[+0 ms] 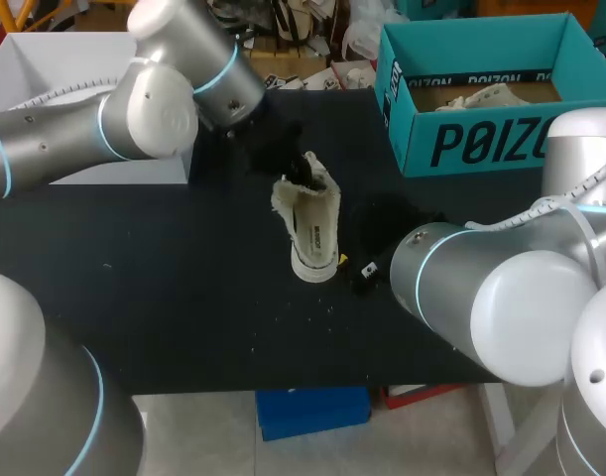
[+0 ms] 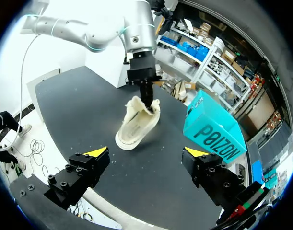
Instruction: Take the shoe out of the shoebox, open the shoe tongue, remove and reinsert the insole, then place the shoe into the shoebox
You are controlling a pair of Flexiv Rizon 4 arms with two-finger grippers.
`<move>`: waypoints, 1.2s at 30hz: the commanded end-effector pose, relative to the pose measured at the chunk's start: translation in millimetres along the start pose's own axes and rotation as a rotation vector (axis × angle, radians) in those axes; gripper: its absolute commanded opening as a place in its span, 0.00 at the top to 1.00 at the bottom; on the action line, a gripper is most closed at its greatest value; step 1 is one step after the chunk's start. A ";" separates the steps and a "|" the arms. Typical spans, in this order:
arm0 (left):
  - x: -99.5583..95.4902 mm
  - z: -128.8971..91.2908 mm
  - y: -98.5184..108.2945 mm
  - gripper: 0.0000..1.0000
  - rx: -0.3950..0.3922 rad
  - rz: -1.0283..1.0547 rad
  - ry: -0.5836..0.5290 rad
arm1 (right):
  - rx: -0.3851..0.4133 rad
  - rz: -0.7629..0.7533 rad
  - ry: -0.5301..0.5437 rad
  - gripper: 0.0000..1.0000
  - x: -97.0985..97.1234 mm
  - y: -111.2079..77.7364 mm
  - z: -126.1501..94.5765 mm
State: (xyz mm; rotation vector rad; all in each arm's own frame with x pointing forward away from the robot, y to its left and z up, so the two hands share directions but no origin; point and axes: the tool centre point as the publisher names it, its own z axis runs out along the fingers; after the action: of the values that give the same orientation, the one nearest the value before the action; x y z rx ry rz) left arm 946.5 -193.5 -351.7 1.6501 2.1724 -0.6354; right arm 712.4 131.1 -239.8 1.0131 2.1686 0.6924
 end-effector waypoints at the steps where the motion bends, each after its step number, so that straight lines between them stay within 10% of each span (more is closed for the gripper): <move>1: 3.6 2.8 -5.0 1.00 -0.003 0.002 0.005 | -0.003 0.001 0.000 0.00 1.1 -1.1 -0.9; 25: -6.8 31.2 -11.7 1.00 0.049 0.029 0.047 | -0.003 0.001 0.000 0.00 1.1 -1.1 -0.9; 36: -18.1 -35.3 -7.0 1.00 -0.076 0.078 0.003 | -0.003 0.001 0.000 0.00 1.1 -1.1 -0.9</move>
State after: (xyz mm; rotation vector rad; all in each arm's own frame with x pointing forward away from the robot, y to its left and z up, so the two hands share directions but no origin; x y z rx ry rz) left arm 960.6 -213.5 -335.4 1.7041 2.0941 -0.5684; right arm 712.4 131.1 -239.8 1.0131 2.1686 0.6924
